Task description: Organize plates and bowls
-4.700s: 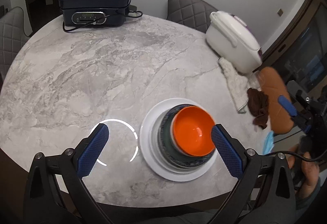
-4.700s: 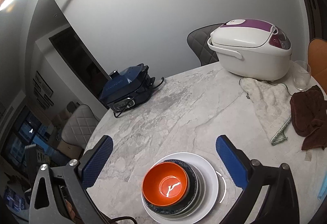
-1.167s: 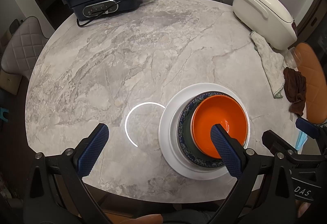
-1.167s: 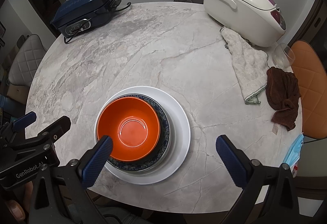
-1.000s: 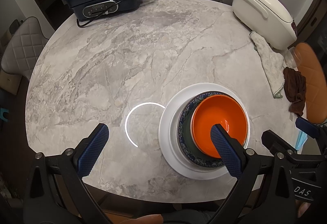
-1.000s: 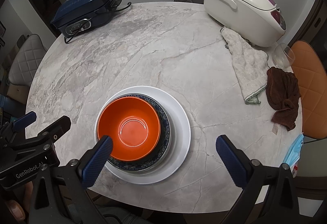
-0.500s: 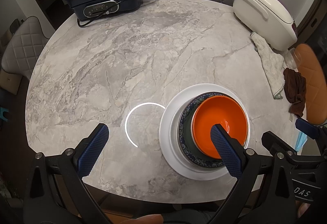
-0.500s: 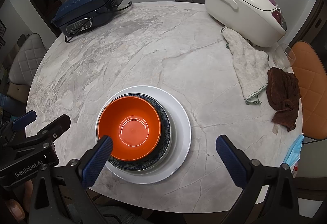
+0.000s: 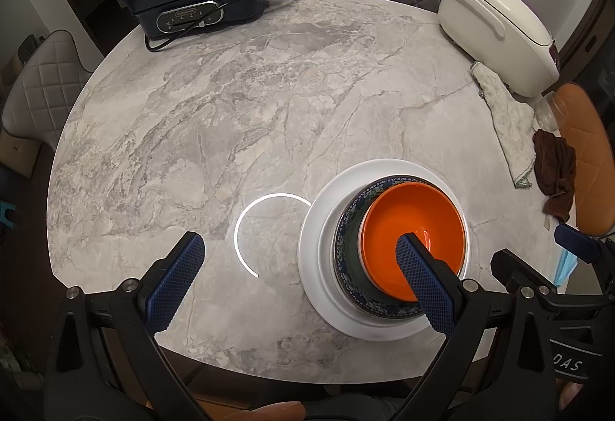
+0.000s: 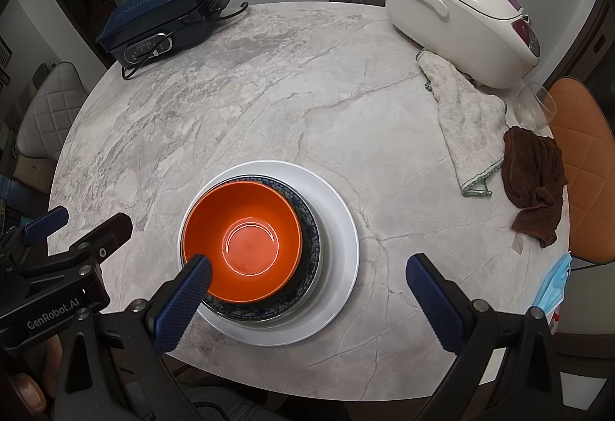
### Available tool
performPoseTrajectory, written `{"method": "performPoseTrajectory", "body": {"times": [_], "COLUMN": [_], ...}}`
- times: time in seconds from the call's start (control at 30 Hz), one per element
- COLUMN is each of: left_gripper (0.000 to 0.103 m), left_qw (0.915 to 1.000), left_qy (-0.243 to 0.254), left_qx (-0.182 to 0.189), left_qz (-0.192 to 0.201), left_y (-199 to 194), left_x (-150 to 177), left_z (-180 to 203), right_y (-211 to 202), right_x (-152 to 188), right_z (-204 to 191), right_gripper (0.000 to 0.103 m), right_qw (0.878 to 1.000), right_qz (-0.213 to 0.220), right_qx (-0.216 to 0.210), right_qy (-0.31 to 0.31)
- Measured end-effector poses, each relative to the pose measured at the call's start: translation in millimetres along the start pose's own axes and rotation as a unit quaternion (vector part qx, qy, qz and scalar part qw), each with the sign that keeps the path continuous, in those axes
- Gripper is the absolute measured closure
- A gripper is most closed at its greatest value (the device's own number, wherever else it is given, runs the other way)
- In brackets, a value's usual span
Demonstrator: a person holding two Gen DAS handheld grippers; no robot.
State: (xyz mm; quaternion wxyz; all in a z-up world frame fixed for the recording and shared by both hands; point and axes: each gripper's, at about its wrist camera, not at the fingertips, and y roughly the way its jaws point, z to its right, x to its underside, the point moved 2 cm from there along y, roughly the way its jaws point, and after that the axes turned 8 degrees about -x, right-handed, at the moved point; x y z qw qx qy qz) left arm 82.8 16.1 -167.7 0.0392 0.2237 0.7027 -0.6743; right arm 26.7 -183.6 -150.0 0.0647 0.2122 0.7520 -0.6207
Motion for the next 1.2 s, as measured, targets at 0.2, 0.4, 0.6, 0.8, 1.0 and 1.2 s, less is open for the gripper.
{"method": "performPoseTrajectory", "body": {"times": [0.2,0.4,0.6,0.8,1.0,1.2], "left_gripper": [0.003,0.003,0.001,0.001,0.001,0.001], "left_qw": [1.0,1.0,1.0,0.9998,0.9997,0.9997], "left_qy": [0.001,-0.001,-0.001,-0.001,-0.006,-0.005], "left_qx": [0.001,0.001,-0.001,-0.006,-0.005,-0.004], "left_qz": [-0.001,-0.002,0.005,0.019,0.024,0.023], "left_y": [0.3,0.5,0.1,-3.0,-5.8,-6.0], "left_x": [-2.4,-3.3,-4.7,-3.2,-2.6,-2.2], "left_z": [1.1,1.8,3.5,4.7,4.3,4.7], "right_y": [0.9,0.9,0.9,1.2,1.9,2.1], "right_x": [0.2,-0.1,-0.1,-0.3,0.5,1.7], "right_z": [0.4,0.2,0.3,0.6,0.6,-0.4], "right_gripper": [0.0,0.0,0.0,0.0,0.0,0.0], "right_qw": [1.0,1.0,1.0,1.0,1.0,1.0], "right_qz": [0.0,-0.001,-0.001,-0.001,-0.002,-0.003], "right_qx": [0.0,0.0,0.0,-0.001,-0.001,-0.001], "right_qy": [0.0,0.0,0.0,0.0,0.0,0.0]}}
